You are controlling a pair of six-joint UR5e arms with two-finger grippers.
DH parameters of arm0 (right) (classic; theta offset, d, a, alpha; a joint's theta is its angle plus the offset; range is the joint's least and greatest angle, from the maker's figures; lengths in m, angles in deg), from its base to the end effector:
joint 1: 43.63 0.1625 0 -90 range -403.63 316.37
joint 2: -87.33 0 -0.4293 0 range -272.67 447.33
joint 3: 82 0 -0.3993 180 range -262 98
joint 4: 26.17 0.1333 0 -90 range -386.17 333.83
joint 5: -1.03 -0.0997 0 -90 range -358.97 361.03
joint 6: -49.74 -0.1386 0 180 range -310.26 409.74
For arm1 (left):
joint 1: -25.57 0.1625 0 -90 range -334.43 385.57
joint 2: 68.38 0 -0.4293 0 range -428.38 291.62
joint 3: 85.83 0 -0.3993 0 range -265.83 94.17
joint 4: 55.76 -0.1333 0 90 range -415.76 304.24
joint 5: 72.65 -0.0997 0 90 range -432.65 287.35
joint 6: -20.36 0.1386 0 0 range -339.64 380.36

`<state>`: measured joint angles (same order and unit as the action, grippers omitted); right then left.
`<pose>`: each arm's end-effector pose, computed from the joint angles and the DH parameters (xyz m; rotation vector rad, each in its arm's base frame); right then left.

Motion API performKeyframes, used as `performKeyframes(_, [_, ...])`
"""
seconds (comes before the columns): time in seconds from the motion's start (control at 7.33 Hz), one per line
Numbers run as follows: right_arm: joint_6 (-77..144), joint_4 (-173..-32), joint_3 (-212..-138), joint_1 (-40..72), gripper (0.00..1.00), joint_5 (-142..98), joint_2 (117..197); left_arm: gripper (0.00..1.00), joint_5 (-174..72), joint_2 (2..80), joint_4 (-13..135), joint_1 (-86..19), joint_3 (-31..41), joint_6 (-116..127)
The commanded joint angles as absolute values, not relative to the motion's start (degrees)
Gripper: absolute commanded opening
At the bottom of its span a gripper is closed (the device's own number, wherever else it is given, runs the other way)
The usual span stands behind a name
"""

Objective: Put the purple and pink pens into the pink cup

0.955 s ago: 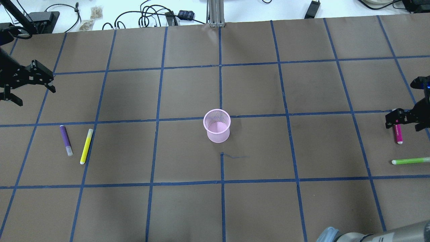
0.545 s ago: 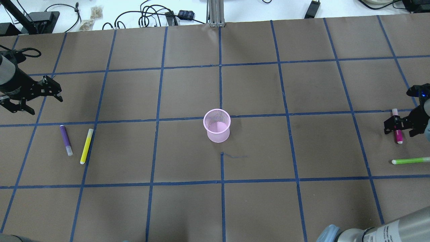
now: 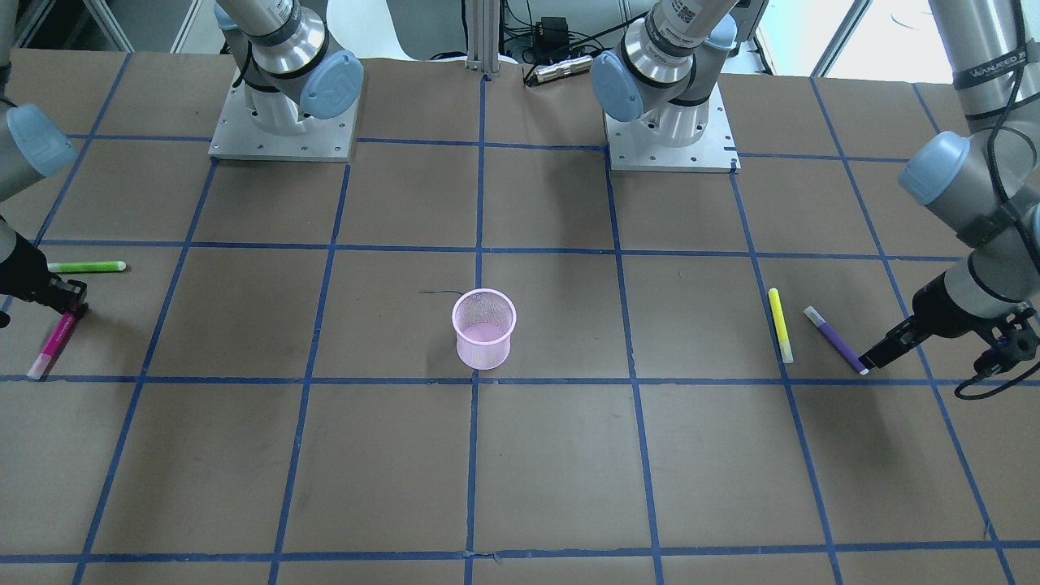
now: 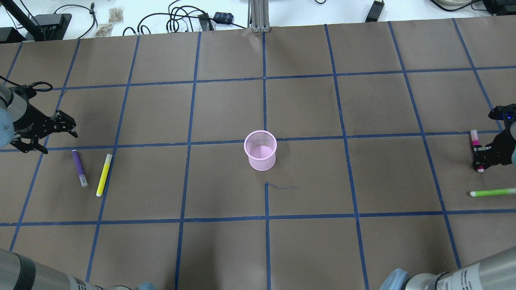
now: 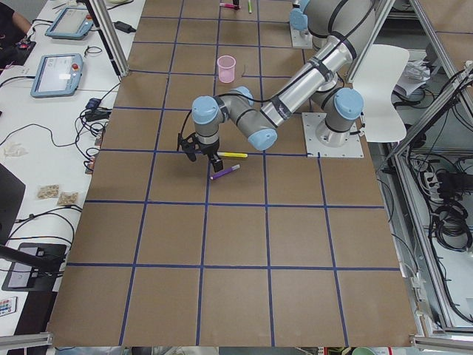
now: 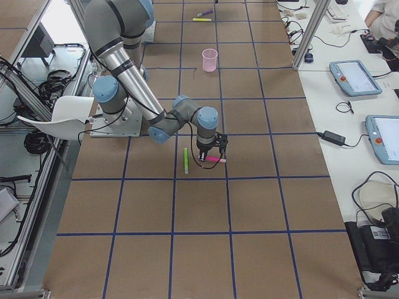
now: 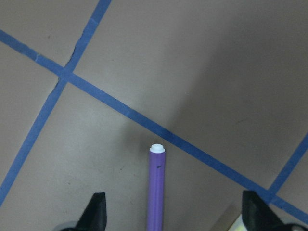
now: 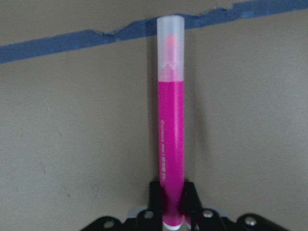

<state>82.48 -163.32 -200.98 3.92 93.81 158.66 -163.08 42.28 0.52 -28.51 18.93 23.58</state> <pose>-0.2474 -0.4580 0.1348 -0.2627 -3.0968 -0.0568 0.2287 -0.5412 0.1913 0.8833 -3.0115 -0.0478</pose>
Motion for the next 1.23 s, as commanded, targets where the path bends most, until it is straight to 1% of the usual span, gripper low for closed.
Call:
performKeyframes(0.0, [82.52,-162.23,-200.31,3.91,0.0,93.93,159.48,0.96,-163.26,45.08,-0.2,-28.13,18.94,23.61])
performKeyframes(0.14, [82.26,-157.35,-197.87,4.61,0.0,93.49,162.79,0.95,-163.26,46.22,-1.77,-28.13,18.94,23.7])
performKeyframes(0.27, [81.13,-148.95,-194.53,6.79,0.0,91.57,166.05,0.94,-163.35,47.28,-2.49,-28.13,18.16,23.78])
performKeyframes(0.41, [78.51,-141.82,-192.5,10.29,0.0,87.03,167.38,0.82,-163.35,48.07,-2.49,-28.13,18.41,23.79])
performKeyframes(0.55, [70.74,-138.88,-191.7,14.33,0.0,84.29,169.22,0.79,-163.35,48.86,-2.49,-28.13,18.5,23.7])
performKeyframes(0.68, [63.0,-135.28,-191.34,20.99,0.0,81.04,172.29,0.79,-163.35,49.3,-2.49,-28.13,18.5,23.87])
performKeyframes(0.82, [49.96,-133.85,-191.16,28.71,0.0,76.13,173.8,0.72,-163.35,49.4,-2.49,-28.13,18.41,23.87])
performKeyframes(0.95, [37.04,-134.53,-190.55,37.57,0.0,67.91,173.55,0.46,-163.52,49.4,-2.49,-28.13,18.32,23.96])
performKeyframes(1.09, [23.42,-136.46,-189.59,44.97,0.0,63.56,173.03,0.14,-163.61,49.4,-2.32,-28.13,18.15,23.96])
